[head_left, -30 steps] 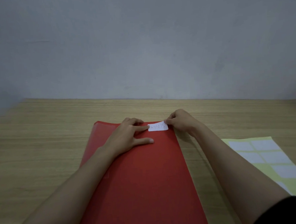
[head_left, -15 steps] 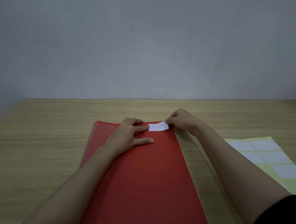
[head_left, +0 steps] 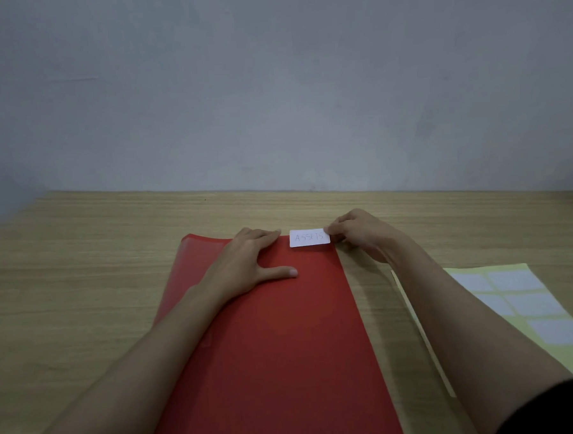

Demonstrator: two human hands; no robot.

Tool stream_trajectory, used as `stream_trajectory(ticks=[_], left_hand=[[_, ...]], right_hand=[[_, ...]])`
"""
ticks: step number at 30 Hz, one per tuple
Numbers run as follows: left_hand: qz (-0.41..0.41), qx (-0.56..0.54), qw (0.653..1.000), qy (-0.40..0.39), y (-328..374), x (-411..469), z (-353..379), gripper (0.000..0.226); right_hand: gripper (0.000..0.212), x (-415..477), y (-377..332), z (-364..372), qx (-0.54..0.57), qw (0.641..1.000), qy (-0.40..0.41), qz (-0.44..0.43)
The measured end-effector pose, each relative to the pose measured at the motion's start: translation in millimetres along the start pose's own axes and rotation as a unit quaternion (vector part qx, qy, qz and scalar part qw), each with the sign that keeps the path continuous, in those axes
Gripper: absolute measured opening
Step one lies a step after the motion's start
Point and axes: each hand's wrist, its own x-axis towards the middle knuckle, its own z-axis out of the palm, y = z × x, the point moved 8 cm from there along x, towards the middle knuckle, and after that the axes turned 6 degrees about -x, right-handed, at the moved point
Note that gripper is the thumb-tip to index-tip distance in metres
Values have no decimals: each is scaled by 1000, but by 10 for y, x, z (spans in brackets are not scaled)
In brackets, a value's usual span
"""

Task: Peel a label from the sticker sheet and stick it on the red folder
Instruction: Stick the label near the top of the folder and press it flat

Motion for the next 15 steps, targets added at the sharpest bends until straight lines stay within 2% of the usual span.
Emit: stream_trajectory(ticks=[7, 11, 15], left_hand=[[-20, -17, 1000, -1, -6, -27, -10, 91], [13, -4, 1000, 2, 73, -34, -26, 77], [14, 9, 1000, -3, 37, -18, 7, 83]], right_hand=[[18, -4, -27, 27, -41, 999, -12, 7], [15, -1, -56, 39, -73, 997, -6, 3], [15, -10, -73, 41, -89, 996, 2, 2]])
